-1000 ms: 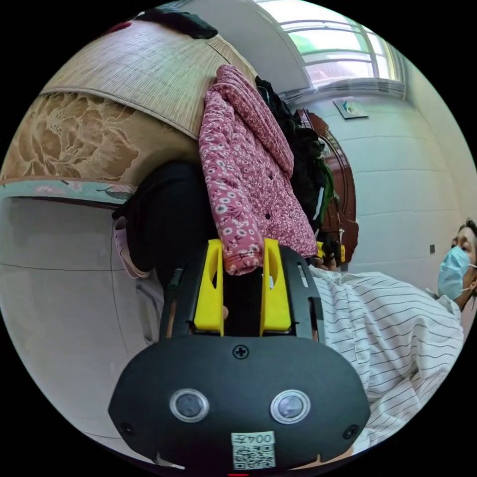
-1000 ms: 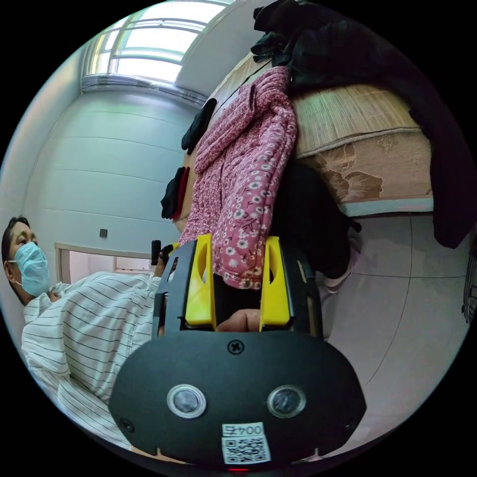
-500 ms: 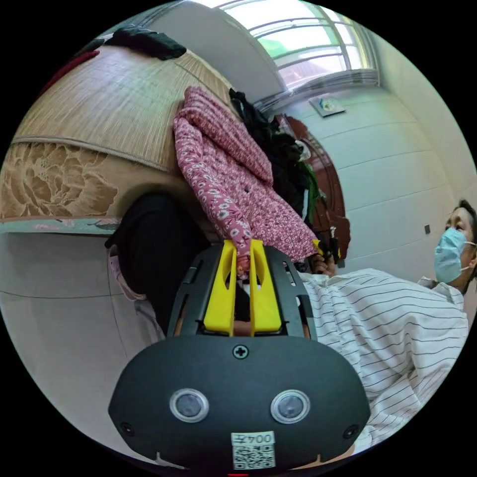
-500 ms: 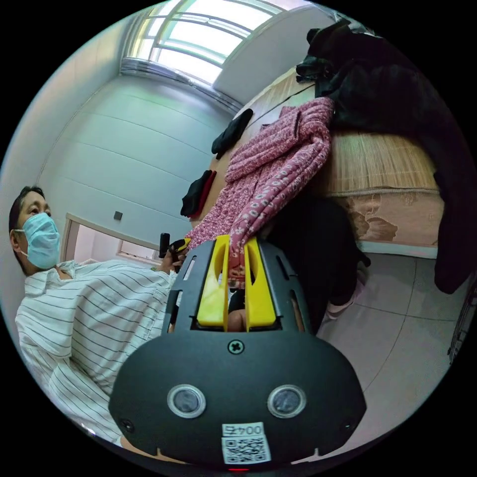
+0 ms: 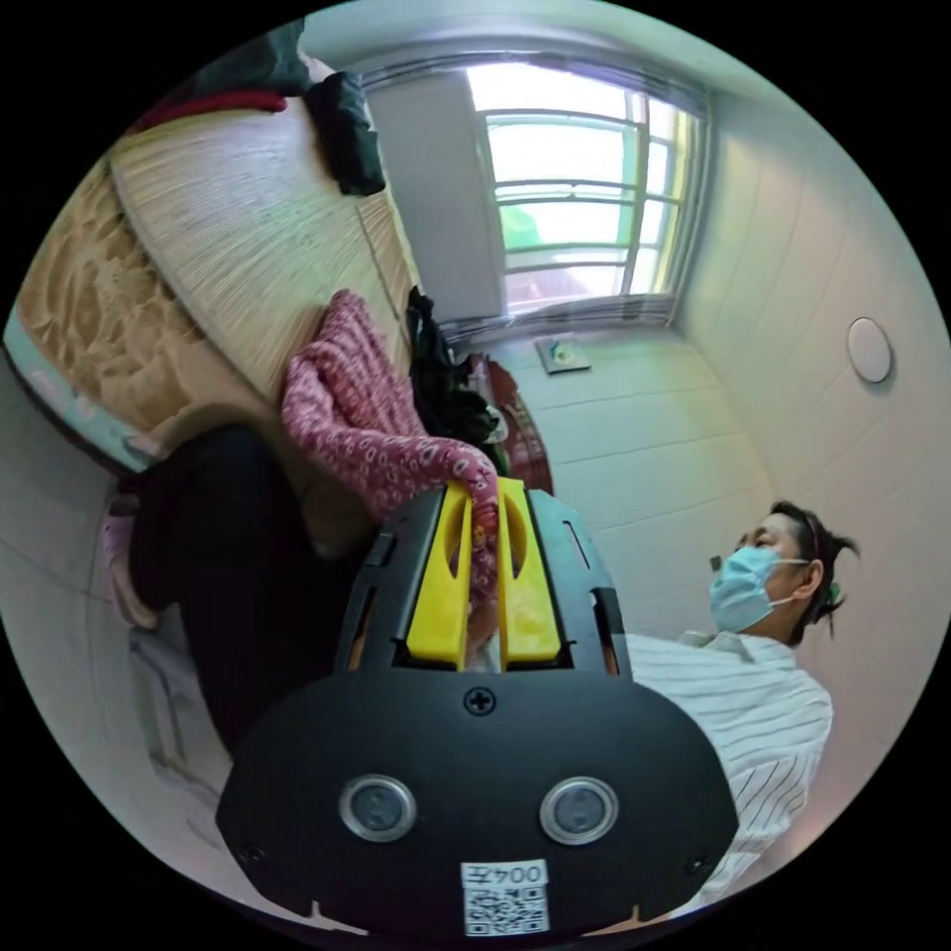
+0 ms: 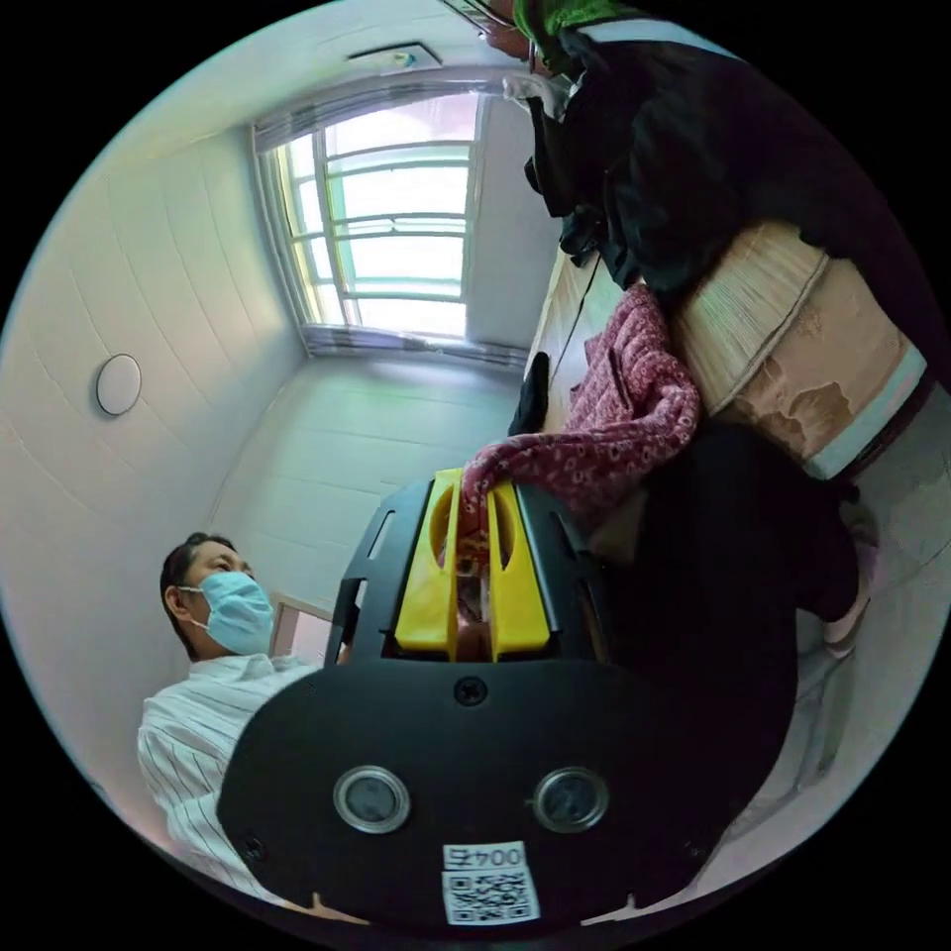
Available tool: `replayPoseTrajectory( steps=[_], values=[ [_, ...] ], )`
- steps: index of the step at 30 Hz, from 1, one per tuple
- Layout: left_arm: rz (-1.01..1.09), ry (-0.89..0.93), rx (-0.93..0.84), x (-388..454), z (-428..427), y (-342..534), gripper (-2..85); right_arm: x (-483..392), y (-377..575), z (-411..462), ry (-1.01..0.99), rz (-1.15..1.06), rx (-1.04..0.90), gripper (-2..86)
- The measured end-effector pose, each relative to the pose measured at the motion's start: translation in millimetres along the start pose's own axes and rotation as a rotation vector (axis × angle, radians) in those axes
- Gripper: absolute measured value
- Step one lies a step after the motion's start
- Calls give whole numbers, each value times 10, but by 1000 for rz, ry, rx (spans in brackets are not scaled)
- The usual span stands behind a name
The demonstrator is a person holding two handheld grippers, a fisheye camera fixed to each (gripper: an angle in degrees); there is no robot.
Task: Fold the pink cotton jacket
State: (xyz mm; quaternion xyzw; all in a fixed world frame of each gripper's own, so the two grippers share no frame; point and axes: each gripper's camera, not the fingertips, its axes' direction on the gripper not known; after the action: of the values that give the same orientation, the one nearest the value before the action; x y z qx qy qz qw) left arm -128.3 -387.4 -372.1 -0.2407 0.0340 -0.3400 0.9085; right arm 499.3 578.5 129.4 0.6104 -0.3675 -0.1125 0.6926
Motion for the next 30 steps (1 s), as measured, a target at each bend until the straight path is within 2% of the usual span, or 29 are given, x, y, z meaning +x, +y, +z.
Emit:
replayPoseTrajectory(
  steps=[4, 10, 15, 22, 26, 30],
  values=[
    [20, 24, 46, 85, 469, -672, 34, -65, -511, 327, -6, 22, 89, 51],
    [34, -107, 102, 72, 1535, -1745, 37, 96, -1510, 1056, 35, 58, 161, 52],
    [-40, -226, 130, -411, 2520, -2419, 43, 545, -2319, 1692, 162, 147, 171, 52],
    [-170, -437, 130, -1468, 3536, -2768, 59, 1419, -2822, 2373, 295, 303, 141, 56],
    [-209, -427, 156, -2041, 3980, -2716, 78, 1666, -2845, 2667, 183, 308, 184, 100],
    [-106, -373, 324, -2102, 4213, -2499, 84, 1407, -2757, 2863, 74, 171, 240, 136]
  ],
)
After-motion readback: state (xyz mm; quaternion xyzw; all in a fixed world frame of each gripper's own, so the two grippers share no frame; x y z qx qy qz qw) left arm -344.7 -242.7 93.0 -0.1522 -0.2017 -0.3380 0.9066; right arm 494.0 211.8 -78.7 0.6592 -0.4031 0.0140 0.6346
